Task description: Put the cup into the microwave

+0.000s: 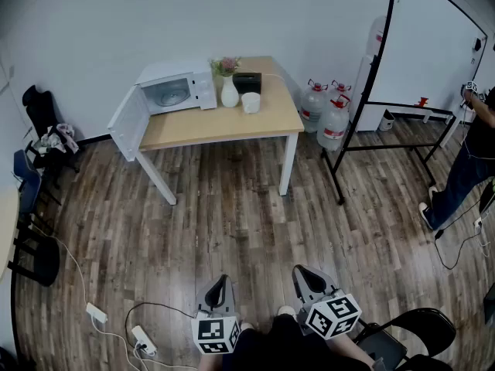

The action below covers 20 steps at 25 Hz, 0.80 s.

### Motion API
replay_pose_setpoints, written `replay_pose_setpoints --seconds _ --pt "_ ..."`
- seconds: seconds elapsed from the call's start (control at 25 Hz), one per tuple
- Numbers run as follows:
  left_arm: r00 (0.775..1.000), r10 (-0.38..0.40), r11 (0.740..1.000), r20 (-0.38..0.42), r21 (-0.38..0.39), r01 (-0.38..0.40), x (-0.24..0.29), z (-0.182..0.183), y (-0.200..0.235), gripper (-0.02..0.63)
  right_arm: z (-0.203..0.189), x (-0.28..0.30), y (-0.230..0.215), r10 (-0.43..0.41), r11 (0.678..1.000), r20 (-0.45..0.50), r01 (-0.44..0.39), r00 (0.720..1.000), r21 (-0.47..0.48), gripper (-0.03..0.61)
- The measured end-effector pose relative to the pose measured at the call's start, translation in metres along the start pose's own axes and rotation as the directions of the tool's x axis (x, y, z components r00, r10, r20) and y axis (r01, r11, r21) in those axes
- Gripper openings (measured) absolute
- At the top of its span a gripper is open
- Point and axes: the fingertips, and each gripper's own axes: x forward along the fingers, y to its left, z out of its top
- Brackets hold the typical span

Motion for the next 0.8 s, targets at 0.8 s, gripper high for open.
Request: replay_pose_setpoints --seconds 0.8 --pt "0.996 -0.074 0.997 0.053 -0.022 0.075 -0.064 -0.014 0.041 0.005 -0.040 -0.014 0.088 -0.075 0.995 0.062 0.079 0.995 -0.063 -0.006"
